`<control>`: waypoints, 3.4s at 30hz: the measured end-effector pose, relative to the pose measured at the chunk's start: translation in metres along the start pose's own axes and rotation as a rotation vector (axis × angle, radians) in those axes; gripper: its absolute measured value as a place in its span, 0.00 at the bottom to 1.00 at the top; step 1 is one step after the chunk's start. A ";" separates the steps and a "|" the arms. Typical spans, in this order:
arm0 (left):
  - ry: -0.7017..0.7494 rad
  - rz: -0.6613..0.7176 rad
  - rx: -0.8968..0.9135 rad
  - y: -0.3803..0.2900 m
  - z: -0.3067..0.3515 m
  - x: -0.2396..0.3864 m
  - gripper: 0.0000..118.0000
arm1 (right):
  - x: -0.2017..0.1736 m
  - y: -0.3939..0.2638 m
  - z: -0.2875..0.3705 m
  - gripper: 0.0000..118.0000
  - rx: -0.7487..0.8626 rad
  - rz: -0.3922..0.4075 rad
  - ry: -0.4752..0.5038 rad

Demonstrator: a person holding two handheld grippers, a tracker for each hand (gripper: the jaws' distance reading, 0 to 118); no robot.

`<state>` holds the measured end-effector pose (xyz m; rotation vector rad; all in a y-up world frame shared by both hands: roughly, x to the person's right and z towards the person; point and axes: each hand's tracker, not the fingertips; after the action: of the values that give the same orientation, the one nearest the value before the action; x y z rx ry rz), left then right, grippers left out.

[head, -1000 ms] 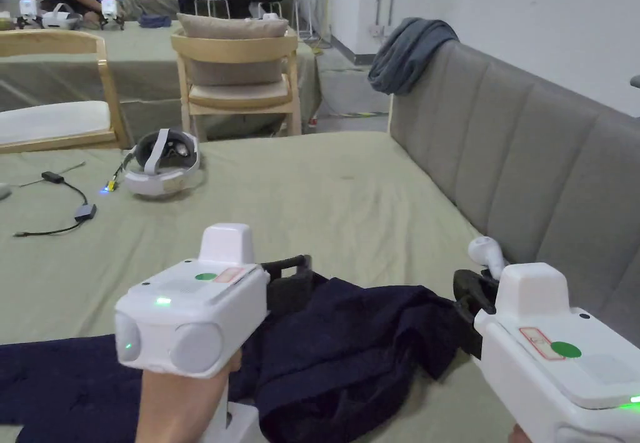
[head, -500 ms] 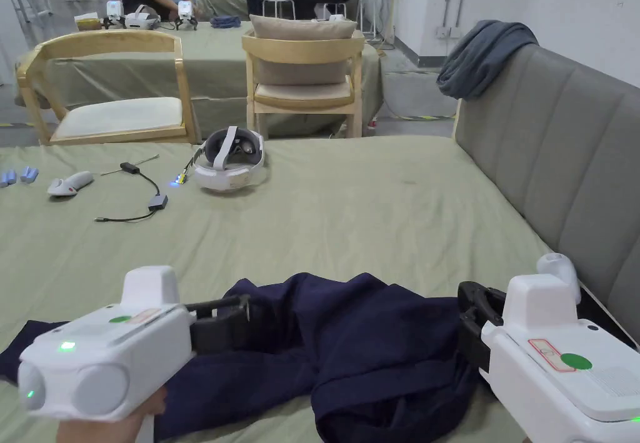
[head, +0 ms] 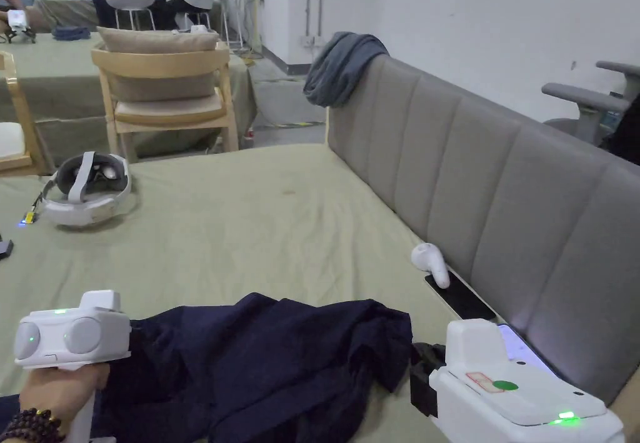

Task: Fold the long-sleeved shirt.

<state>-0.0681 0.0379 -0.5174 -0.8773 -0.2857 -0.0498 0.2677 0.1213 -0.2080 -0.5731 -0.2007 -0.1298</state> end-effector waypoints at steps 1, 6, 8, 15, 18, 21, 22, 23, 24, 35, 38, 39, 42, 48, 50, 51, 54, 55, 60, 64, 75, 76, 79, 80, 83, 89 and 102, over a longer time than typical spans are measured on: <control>-0.010 0.003 -0.006 0.000 0.007 0.001 0.06 | 0.005 -0.002 -0.010 0.00 -0.014 -0.021 0.000; -0.079 0.016 0.107 0.004 0.054 -0.004 0.06 | 0.029 -0.005 -0.082 0.53 -0.099 -0.051 0.002; -0.092 0.036 0.139 0.006 0.074 -0.011 0.06 | 0.034 0.000 -0.117 0.79 -0.153 -0.077 -0.026; -0.118 0.047 0.235 -0.015 0.136 -0.012 0.06 | 0.049 0.010 -0.236 0.69 -0.319 -0.125 -0.035; -0.126 0.055 0.245 -0.026 0.146 -0.012 0.06 | 0.043 0.005 -0.260 0.44 -0.378 -0.127 -0.011; -0.116 0.050 0.246 -0.033 0.149 -0.011 0.06 | 0.036 0.004 -0.261 0.15 -0.385 -0.064 -0.004; -0.116 0.053 0.244 -0.032 0.149 -0.014 0.06 | 0.033 0.013 -0.246 0.09 -0.369 -0.033 -0.004; -0.111 0.062 0.246 -0.031 0.148 -0.016 0.06 | 0.031 0.021 -0.235 0.09 -0.362 0.012 -0.021; -0.090 0.075 0.249 -0.029 0.151 -0.017 0.06 | 0.030 0.027 -0.225 0.08 -0.343 0.041 -0.008; -0.028 0.079 0.524 0.094 0.261 -0.048 0.06 | 0.031 0.230 -0.081 0.08 0.140 0.156 0.132; 0.038 0.046 0.620 0.149 0.303 -0.058 0.06 | 0.021 0.311 -0.058 0.08 0.239 0.217 0.116; 0.040 0.065 0.644 0.166 0.315 -0.063 0.06 | 0.018 0.332 -0.054 0.08 0.261 0.217 0.109; 0.053 0.130 0.689 0.220 0.350 -0.082 0.06 | 0.009 0.402 -0.040 0.08 0.325 0.185 0.070; 0.132 0.128 0.757 0.273 0.390 -0.098 0.05 | -0.005 0.478 -0.011 0.08 0.425 0.116 -0.003; 0.156 0.087 0.774 0.277 0.395 -0.096 0.05 | -0.008 0.487 -0.009 0.08 0.431 0.093 0.003; 0.157 0.081 0.770 0.277 0.394 -0.095 0.05 | -0.009 0.487 -0.010 0.08 0.428 0.091 0.006; 0.142 0.078 0.739 0.267 0.379 -0.095 0.05 | -0.014 0.473 -0.023 0.08 0.401 0.091 0.000; 0.119 0.067 0.723 0.260 0.367 -0.095 0.05 | -0.015 0.462 -0.033 0.08 0.389 0.096 -0.002; 0.104 0.106 0.564 0.213 0.287 -0.094 0.05 | -0.008 0.383 -0.108 0.08 0.205 0.070 0.004; 0.058 0.167 0.437 0.158 0.221 -0.092 0.05 | 0.000 0.294 -0.173 0.08 0.034 0.063 0.002; 0.033 0.218 0.373 0.046 0.179 -0.090 0.05 | 0.005 0.163 -0.178 0.08 -0.051 0.037 0.076; 0.014 0.221 0.390 0.032 0.185 -0.094 0.05 | 0.010 0.153 -0.165 0.08 -0.047 0.040 0.094; 0.033 0.220 0.384 -0.020 0.206 -0.091 0.05 | 0.023 0.112 -0.126 0.08 -0.048 0.052 0.097; 0.039 0.208 0.378 -0.036 0.210 -0.093 0.05 | 0.027 0.099 -0.115 0.08 -0.051 0.062 0.100; 0.047 0.189 0.367 -0.100 0.226 -0.092 0.05 | 0.040 0.047 -0.088 0.08 -0.083 0.095 0.121; 0.106 0.169 0.102 -0.202 0.183 -0.093 0.05 | 0.045 -0.047 -0.111 0.08 -0.363 0.288 0.097; 0.044 0.209 0.222 -0.148 0.232 -0.092 0.86 | 0.060 0.007 -0.064 0.99 -0.183 0.131 0.122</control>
<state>-0.2323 0.1140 -0.2907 -0.6803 -0.1536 0.1545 0.3373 0.0885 -0.2508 -0.7563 -0.0325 -0.0561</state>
